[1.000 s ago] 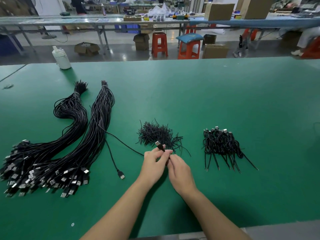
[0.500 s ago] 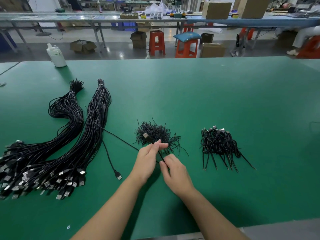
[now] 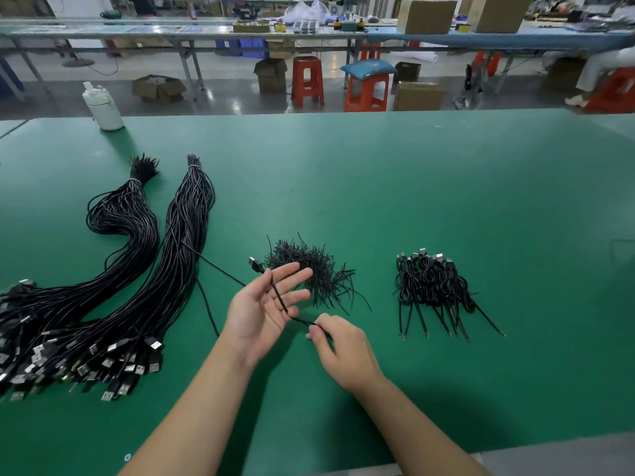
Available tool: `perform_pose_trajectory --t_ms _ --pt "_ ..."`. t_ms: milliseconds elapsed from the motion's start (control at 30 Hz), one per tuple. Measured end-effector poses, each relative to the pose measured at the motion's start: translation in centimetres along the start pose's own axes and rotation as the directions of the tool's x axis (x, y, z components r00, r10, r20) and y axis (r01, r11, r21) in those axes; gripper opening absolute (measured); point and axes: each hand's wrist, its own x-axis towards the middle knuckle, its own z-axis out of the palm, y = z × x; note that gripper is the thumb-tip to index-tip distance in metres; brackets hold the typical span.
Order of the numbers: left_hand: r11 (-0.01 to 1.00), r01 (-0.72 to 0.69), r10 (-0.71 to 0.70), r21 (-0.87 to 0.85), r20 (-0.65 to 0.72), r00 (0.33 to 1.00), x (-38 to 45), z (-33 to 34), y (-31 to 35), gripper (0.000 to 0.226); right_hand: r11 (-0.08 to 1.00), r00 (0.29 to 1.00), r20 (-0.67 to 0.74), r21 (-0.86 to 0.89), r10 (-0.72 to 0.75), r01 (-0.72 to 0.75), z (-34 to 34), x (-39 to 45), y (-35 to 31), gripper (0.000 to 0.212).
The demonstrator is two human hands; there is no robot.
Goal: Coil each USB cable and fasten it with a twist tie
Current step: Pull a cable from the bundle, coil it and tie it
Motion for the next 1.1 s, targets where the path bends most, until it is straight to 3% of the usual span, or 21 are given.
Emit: perform_pose_trajectory --t_ms 333,467,633,733,867,1100 --pt "1.000 -0.010 0.013 0.020 -0.119 0.993 -0.4 -0.9 0.4 0.044 0.994 0.988 0.130 0.091 -0.079 0.068 -0.2 0.2 0.0 0.025" --pt "0.998 -0.053 0.048 -0.029 -0.155 0.987 -0.8 -0.9 1.0 0.047 0.963 0.986 0.161 0.270 -0.045 0.000 0.2 -1.0 -1.9 0.027" --pt "0.987 -0.135 0.149 0.082 -0.206 0.967 -1.2 -0.3 1.7 0.047 0.827 0.985 0.149 0.540 0.090 -0.157 -0.9 -1.3 -4.4 0.039" --pt "0.978 -0.147 0.179 0.148 -0.232 0.956 -1.3 0.2 1.5 0.048 0.733 0.987 0.120 0.661 0.108 -0.161 -2.2 -0.7 -6.0 0.048" --pt "0.983 -0.153 0.172 0.099 -0.226 0.959 -1.6 0.3 1.4 0.049 0.570 0.988 0.115 0.807 0.102 -0.152 -3.3 0.1 -7.5 0.042" --pt "0.953 -0.267 0.232 -0.142 -0.223 0.947 -1.3 2.1 4.0 0.041 0.628 0.920 0.369 0.687 0.131 -0.365 -3.1 -0.6 -6.3 0.042"
